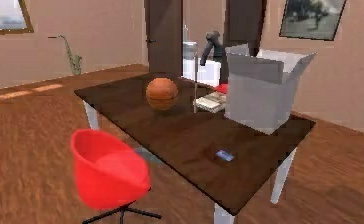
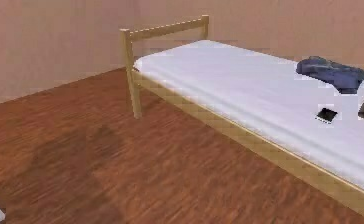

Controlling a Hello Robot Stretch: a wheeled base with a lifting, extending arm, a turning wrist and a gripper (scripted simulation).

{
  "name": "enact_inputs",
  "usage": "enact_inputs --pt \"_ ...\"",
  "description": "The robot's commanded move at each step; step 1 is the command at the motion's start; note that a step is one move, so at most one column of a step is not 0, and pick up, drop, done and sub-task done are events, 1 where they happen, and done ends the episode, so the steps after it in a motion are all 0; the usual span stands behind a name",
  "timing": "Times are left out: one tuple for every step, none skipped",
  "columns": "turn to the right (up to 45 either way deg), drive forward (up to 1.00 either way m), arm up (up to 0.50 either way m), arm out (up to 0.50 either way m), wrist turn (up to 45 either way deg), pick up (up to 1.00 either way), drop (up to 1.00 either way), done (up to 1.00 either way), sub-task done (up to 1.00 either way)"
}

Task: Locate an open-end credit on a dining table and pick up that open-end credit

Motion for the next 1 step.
enact_inputs --pt "-45.0 0.00 0.00 0.00 0.0 0.00 0.00 0.00 0.00"
